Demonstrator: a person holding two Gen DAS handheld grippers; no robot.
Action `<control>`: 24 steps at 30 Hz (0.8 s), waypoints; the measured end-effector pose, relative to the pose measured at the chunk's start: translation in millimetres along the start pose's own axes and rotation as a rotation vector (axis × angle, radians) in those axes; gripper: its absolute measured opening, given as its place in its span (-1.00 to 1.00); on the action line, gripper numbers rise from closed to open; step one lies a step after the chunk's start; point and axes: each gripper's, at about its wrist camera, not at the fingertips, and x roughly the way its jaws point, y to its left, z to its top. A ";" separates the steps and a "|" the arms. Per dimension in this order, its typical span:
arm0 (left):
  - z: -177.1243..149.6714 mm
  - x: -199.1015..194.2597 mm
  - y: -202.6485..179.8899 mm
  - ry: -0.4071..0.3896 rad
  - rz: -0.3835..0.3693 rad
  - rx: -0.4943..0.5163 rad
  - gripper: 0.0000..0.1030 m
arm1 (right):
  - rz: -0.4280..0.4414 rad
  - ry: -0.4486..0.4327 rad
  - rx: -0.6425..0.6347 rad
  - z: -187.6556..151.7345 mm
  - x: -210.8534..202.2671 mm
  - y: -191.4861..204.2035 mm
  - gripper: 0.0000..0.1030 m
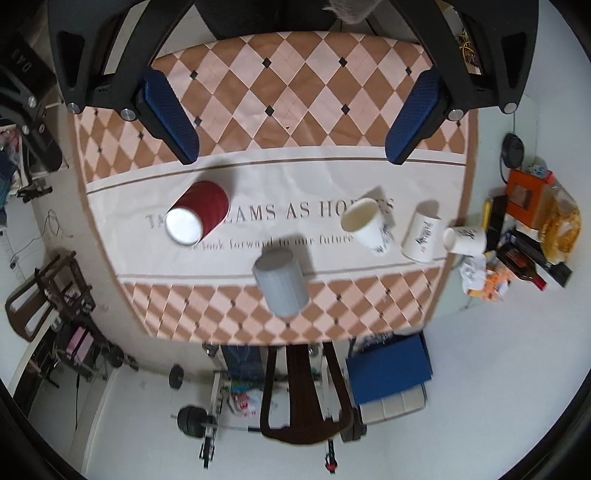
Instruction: Flip cup upside down
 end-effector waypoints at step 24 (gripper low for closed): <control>-11.8 -112.1 -3.1 -0.132 -0.013 -0.014 1.00 | 0.004 -0.098 0.025 16.3 -148.1 -14.0 0.97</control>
